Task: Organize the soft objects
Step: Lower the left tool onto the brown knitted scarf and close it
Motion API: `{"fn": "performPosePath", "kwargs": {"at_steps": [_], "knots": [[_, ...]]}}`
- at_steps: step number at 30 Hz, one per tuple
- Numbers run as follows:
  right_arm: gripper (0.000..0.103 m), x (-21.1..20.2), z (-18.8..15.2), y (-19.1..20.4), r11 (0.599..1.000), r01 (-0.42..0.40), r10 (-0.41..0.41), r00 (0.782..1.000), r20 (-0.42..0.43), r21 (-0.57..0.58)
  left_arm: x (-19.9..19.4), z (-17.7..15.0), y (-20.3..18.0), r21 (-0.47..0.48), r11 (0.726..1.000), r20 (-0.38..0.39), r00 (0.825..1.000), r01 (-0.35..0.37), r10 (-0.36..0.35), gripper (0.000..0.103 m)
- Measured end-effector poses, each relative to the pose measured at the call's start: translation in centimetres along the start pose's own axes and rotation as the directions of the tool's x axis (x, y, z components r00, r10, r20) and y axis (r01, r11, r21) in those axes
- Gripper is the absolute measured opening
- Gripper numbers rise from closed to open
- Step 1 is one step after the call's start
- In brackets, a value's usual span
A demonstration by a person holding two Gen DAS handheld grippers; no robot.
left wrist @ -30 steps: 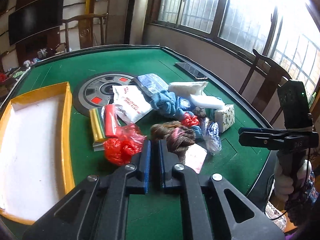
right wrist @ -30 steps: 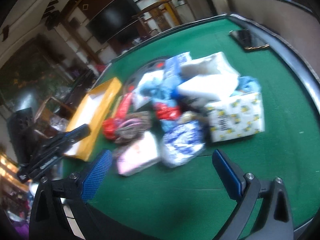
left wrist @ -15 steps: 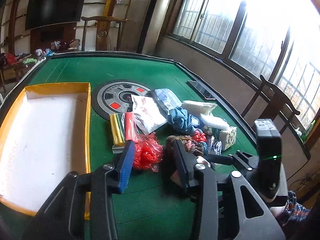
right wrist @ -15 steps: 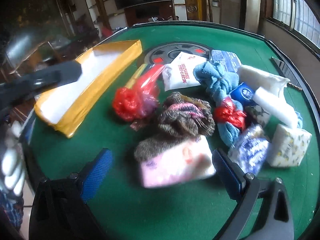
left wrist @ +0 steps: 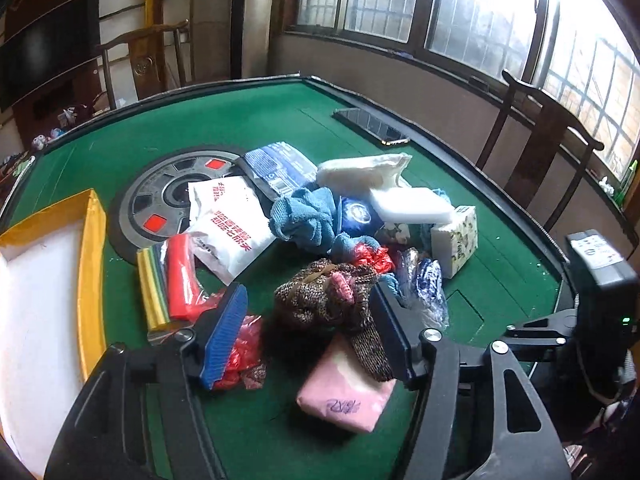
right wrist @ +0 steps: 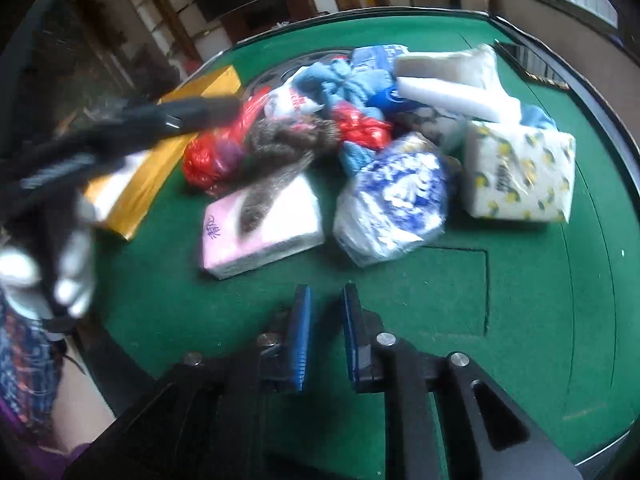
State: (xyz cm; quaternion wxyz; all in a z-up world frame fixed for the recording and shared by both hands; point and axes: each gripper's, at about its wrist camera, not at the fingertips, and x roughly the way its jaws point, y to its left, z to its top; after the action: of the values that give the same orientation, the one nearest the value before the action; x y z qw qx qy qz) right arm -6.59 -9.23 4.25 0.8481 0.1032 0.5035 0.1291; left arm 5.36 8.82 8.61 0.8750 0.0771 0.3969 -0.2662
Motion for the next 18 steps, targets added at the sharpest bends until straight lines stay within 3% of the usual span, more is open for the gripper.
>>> {"fn": "performPosePath", "kwargs": {"at_steps": [2, 5, 7, 8, 9, 11, 12, 15, 18], "knots": [[0.022, -0.7, -0.2, -0.2, 1.0, 0.005, -0.005, 1.0, 0.031, 0.004, 1.8, 0.4, -0.3, 0.006, 1.0, -0.032, 1.0, 0.0, 0.0, 0.065], [0.03, -0.9, -0.3, -0.1, 1.0, -0.003, 0.003, 0.999, 0.046, -0.002, 3.7, 0.8, -0.8, -0.025, 0.998, -0.069, 0.996, 0.055, -0.057, 0.066], [0.03, -0.8, -0.2, 0.0, 1.0, -0.005, 0.005, 0.999, 0.044, -0.006, 4.3, 0.8, -1.4, -0.023, 0.999, -0.074, 0.997, 0.028, -0.03, 0.064], [0.03, -0.8, -0.3, 0.0, 1.0, -0.003, 0.003, 0.999, 0.044, -0.006, 4.4, 0.8, -1.6, -0.022, 1.0, -0.076, 0.997, 0.015, -0.017, 0.057], [0.03, -0.7, -0.3, -0.1, 1.0, -0.002, 0.002, 0.999, 0.043, -0.005, 4.3, 0.8, -1.6, -0.031, 1.0, -0.068, 0.998, 0.004, -0.006, 0.036], [0.03, -0.7, -0.2, -0.2, 1.0, -0.006, 0.006, 0.999, 0.045, -0.001, 3.7, 0.9, -1.2, -0.058, 0.997, -0.054, 0.998, 0.041, -0.044, 0.007], [0.031, -0.8, -0.3, -0.3, 1.0, -0.007, 0.007, 0.999, 0.046, -0.002, 3.2, 0.8, -0.9, -0.077, 0.993, -0.045, 0.995, 0.084, -0.088, 0.005], [0.033, -1.1, -0.4, -0.2, 1.0, -0.002, 0.002, 0.999, 0.051, -0.004, 1.7, 0.6, -1.0, -0.058, 0.996, -0.019, 0.997, 0.071, -0.072, 0.0], [0.033, -1.5, -0.3, 0.2, 1.0, -0.004, 0.005, 0.998, 0.064, -0.002, -0.6, 0.3, -0.5, -0.079, 0.99, 0.037, 0.993, 0.117, -0.114, 0.0]]}}
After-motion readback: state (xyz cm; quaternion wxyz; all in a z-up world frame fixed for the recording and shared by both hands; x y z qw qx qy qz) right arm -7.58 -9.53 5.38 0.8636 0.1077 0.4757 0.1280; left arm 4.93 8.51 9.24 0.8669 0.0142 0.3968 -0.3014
